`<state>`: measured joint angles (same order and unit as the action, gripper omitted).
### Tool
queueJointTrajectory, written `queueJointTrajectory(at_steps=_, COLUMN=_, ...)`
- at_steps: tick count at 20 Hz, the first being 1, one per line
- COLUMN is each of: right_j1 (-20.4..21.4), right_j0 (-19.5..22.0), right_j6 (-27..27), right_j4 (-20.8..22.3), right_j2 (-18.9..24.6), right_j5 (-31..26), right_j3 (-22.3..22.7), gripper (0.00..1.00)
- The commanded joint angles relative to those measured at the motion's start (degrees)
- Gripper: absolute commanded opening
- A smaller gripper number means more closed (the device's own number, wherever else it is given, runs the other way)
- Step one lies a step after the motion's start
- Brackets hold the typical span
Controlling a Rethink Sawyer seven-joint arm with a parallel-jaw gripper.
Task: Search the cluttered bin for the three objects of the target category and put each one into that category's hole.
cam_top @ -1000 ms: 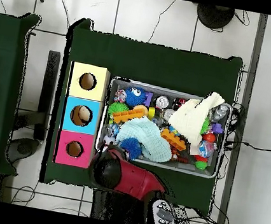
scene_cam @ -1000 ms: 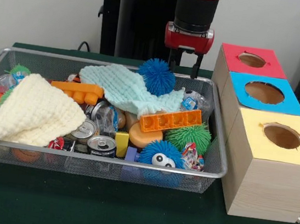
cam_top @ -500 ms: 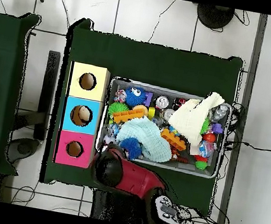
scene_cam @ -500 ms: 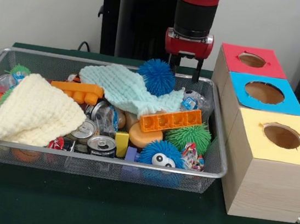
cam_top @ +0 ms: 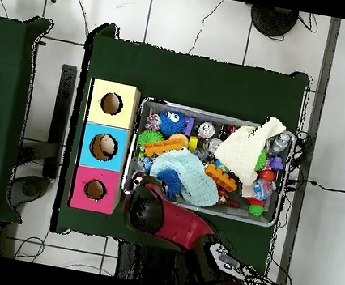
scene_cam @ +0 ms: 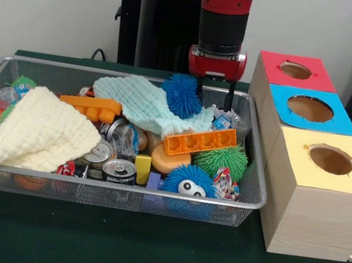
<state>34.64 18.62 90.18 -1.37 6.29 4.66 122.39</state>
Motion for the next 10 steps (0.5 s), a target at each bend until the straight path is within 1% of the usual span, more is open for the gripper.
queueJointTrajectory(at_steps=1, right_j1=0.78, right_j0=0.86, right_j6=12.53, right_j4=-0.87, right_j2=5.51, right_j5=1.40, right_j3=-2.07, gripper=1.00)
queueJointTrajectory(at_steps=4, right_j1=2.30, right_j0=0.08, right_j6=12.66, right_j4=-1.98, right_j2=5.34, right_j5=-0.67, right_j3=-1.80, gripper=1.00)
queueJointTrajectory(at_steps=7, right_j1=4.66, right_j0=-1.65, right_j6=12.29, right_j4=-3.45, right_j2=3.88, right_j5=-4.10, right_j3=-2.13, gripper=1.00)
queueJointTrajectory(at_steps=10, right_j1=6.49, right_j0=-2.73, right_j6=12.32, right_j4=-4.36, right_j2=3.03, right_j5=-6.29, right_j3=-2.08, gripper=1.00)
